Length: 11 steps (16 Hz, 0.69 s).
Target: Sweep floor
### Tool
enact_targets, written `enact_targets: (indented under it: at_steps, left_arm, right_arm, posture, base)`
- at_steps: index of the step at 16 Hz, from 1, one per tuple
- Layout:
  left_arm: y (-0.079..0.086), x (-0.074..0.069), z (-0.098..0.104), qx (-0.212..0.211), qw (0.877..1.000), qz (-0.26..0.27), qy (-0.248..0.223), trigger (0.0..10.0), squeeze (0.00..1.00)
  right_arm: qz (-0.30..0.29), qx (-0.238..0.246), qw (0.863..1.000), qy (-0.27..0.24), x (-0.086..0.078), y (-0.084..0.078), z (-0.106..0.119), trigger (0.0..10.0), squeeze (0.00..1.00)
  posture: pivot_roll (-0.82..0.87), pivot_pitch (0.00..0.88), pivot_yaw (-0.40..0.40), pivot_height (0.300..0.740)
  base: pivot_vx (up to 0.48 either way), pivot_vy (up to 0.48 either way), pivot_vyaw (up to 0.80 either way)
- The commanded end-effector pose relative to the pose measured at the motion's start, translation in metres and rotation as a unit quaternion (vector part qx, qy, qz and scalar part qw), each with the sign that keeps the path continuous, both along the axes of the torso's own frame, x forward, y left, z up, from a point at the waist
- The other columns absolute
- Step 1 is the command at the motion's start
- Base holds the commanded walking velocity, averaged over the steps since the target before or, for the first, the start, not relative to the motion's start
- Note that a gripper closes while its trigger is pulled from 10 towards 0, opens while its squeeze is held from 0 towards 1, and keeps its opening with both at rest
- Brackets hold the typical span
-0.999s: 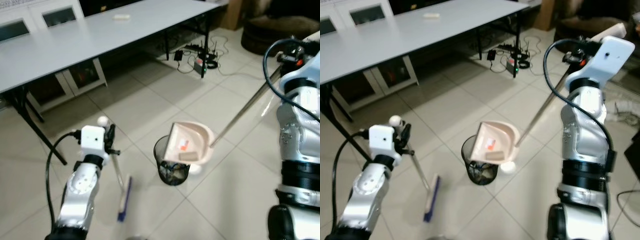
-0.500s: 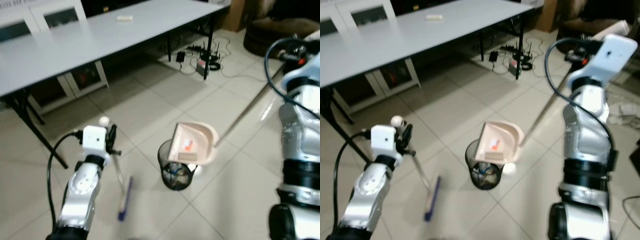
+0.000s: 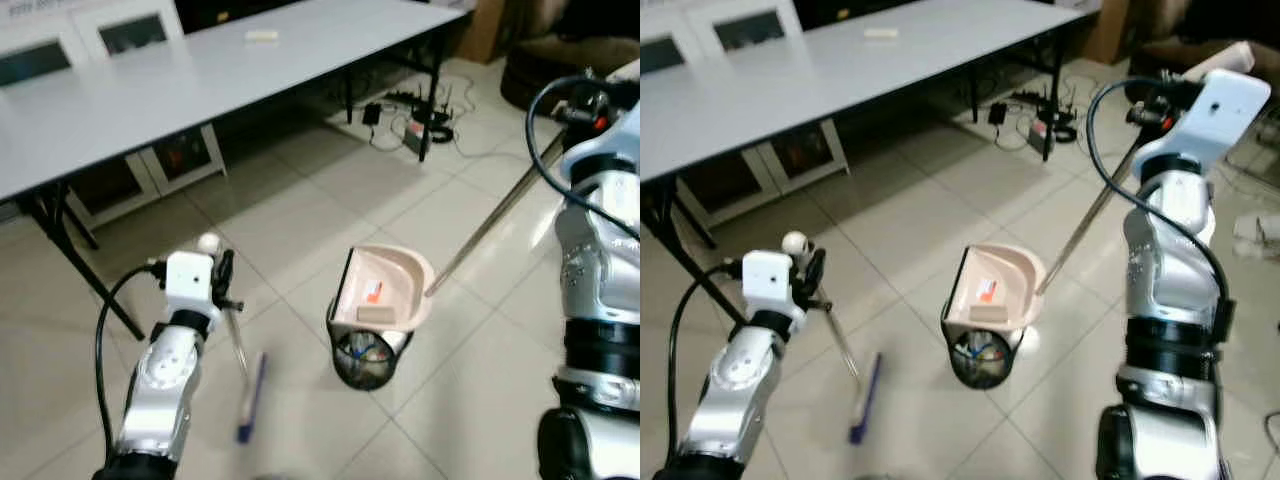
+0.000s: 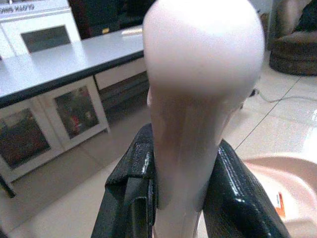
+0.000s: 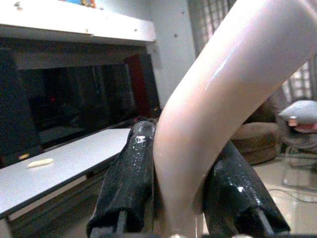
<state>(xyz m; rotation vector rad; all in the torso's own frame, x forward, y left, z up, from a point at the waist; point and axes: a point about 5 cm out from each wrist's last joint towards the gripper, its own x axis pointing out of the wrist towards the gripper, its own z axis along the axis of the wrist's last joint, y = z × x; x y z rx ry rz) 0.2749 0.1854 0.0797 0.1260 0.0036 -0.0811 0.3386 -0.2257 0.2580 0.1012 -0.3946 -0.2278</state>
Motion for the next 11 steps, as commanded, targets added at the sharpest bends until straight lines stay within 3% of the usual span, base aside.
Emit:
enact_targets:
  at_steps: [1,4,5,6,11]
  left_arm:
    - [0.005,0.003,0.01,0.011,1.0,0.004,-0.023,10.0,0.0]
    - [0.005,0.003,0.009,0.009,1.0,0.005,-0.022,10.0,0.0]
    - [0.002,0.002,0.007,0.011,1.0,0.01,-0.017,10.0,0.0]
    - [0.001,0.002,0.007,0.012,1.0,0.012,-0.015,10.0,0.0]
    - [0.001,0.001,0.007,0.014,1.0,0.009,-0.014,10.0,0.0]
  right_arm:
    - [0.016,0.008,0.999,-0.038,-0.001,0.008,0.016,10.0,0.0]
    - [0.017,0.004,0.999,-0.039,-0.001,0.008,0.016,10.0,0.0]
    - [0.123,-0.197,0.967,-0.108,-0.003,0.071,0.026,10.0,0.0]
    - [0.175,-0.278,0.934,-0.136,-0.008,0.099,0.024,10.0,0.0]
    - [0.144,-0.236,0.953,-0.125,-0.007,0.08,0.023,10.0,0.0]
  posture:
    - [-0.03,0.01,0.084,0.74]
    - [-0.03,0.01,0.084,0.74]
    - [-0.03,0.01,0.076,0.74]
    - [-0.03,0.009,0.075,0.74]
    - [-0.04,0.014,0.076,0.74]
  base:
    - [0.337,0.0,0.0]
    - [0.336,0.0,0.0]
    - [0.0,0.0,0.0]
    - [0.0,0.0,0.0]
    - [0.0,0.0,0.0]
